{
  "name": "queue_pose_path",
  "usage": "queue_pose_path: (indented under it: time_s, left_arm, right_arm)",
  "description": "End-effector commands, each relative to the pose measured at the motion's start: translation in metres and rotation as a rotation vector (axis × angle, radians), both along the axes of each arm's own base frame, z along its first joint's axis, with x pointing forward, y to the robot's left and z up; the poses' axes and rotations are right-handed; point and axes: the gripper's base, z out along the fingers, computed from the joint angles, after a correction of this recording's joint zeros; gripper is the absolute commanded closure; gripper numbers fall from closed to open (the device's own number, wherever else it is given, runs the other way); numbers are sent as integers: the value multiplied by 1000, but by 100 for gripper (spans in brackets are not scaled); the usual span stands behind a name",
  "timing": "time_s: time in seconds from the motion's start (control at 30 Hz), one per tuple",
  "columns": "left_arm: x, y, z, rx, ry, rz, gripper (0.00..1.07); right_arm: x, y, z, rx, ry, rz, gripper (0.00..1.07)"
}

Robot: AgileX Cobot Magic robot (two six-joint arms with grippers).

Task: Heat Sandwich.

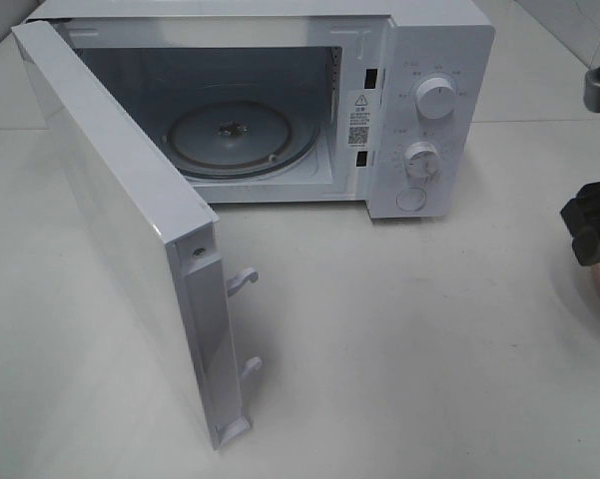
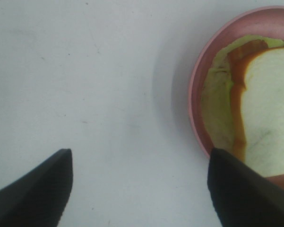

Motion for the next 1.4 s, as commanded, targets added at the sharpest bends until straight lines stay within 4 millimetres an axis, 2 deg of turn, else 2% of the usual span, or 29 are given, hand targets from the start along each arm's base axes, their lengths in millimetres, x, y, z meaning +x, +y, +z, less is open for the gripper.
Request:
queue_pose_path:
  time_s: [0.03,0.23,0.3,0.43,0.53,0.57,0.63,0.7,0.8,0.87,0.93,1.03,1.07,1.13,1.4]
  left_arm:
    - [-3,0,0,-5,-26,-8,3]
    - [-3,0,0,-5,-26,-8,3]
    - [-3,0,0,-5,-26,-8,3]
    - [-3,0,0,-5,-26,-8,3]
    - [-3,0,0,-5,-26,-8,3]
    - [-3,0,0,-5,-26,-8,3]
    - [-3,0,0,-5,-26,-7,3]
    - [-3,0,0,-5,-26,-7,3]
    - [-3,0,0,-5,-26,-7,3]
    - [-3,0,0,-5,-26,-7,3]
    - [-3,0,0,-5,-26,-7,3]
    - [-3,0,0,-5,-26,-8,3]
    - [-3,0,0,-5,-26,-8,3]
    - [-3,0,0,-5,-26,-8,3]
    - [-3,0,0,-5,-26,-8,3]
  right_arm:
    - [-16,-2,19,24,-40,14,31]
    - [-39,-6,40,45,-110,26,31]
    - [-53,-9,50,43,-134,34,31]
    - [-66,-11,57,46,-144,38,31]
    - [-86,-14,66,72,-168,35,31]
    - [-86,-14,66,72,-168,35,31]
    - [-104,-17,74,84,-201,39,31]
    - [-109,-18,75,89,-215,37,31]
    - [-135,-24,82,98,-280,33,31]
    - [-142,-25,81,101,-302,34,31]
    - [-161,-29,71,114,-351,28,31]
    - [-173,-31,64,124,-381,19,31]
    - [-184,-34,57,130,-412,20,31]
    - [-195,-36,51,139,-444,16,31]
    - [-219,-40,31,188,-531,-16,31]
